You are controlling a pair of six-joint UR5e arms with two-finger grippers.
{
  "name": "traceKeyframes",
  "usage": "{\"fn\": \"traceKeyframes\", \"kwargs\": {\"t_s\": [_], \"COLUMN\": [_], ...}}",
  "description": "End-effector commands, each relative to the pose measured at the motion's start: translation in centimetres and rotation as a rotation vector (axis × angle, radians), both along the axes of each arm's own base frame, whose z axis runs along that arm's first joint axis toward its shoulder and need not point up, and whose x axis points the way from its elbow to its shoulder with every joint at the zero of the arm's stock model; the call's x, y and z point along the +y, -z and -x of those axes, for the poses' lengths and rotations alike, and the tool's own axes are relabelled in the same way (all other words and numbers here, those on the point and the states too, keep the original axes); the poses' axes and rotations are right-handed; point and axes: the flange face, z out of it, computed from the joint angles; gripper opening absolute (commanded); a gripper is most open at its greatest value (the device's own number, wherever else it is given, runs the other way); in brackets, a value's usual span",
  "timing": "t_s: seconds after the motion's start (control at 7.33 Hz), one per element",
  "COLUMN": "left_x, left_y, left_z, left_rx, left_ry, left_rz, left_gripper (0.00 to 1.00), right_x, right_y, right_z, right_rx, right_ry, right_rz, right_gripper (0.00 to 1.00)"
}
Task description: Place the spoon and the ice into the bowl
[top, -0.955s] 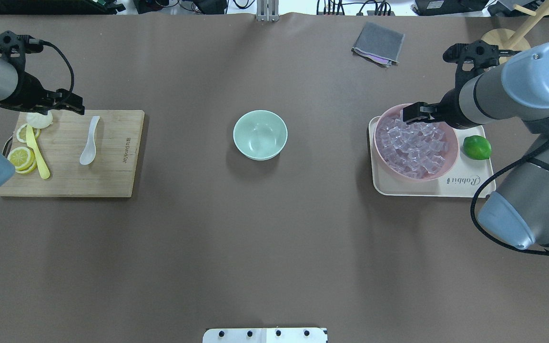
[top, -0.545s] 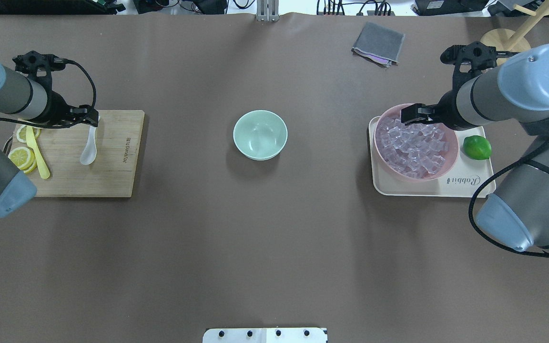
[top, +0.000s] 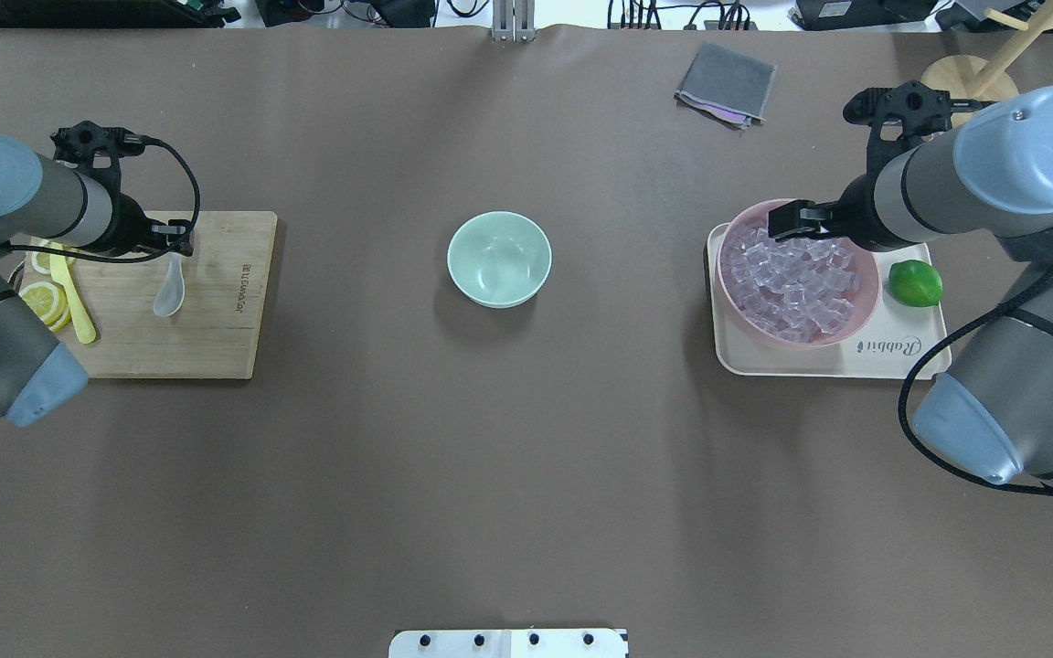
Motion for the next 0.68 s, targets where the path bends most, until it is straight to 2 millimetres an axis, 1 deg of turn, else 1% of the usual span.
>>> {"fn": "traceKeyframes", "kwargs": {"t_s": [0.0,0.14,0.55], "left_x": [-0.29,-0.26,-0.31], "left_y": [-0.03,-0.13,-0.49], "left_z": [-0.33,-0.29,-0.45], "left_rx": [0.003,0.001,-0.003], "left_ry": [-0.001,0.0,-0.003], "left_rz": [-0.004,-0.004,0.0], "left_gripper": [0.47,0.44,0.42], "right_x": [-0.02,-0.02,-0.01], "right_y": [-0.01,-0.01,-0.08], "right_z": [-0.02,-0.02,0.08], "right_rx": [0.001,0.001,0.002], "right_ry": [-0.001,-0.001,0.001], "right_rz": [-0.001,-0.001,0.0], "right_gripper": [1.0,1.0,1.0]}}
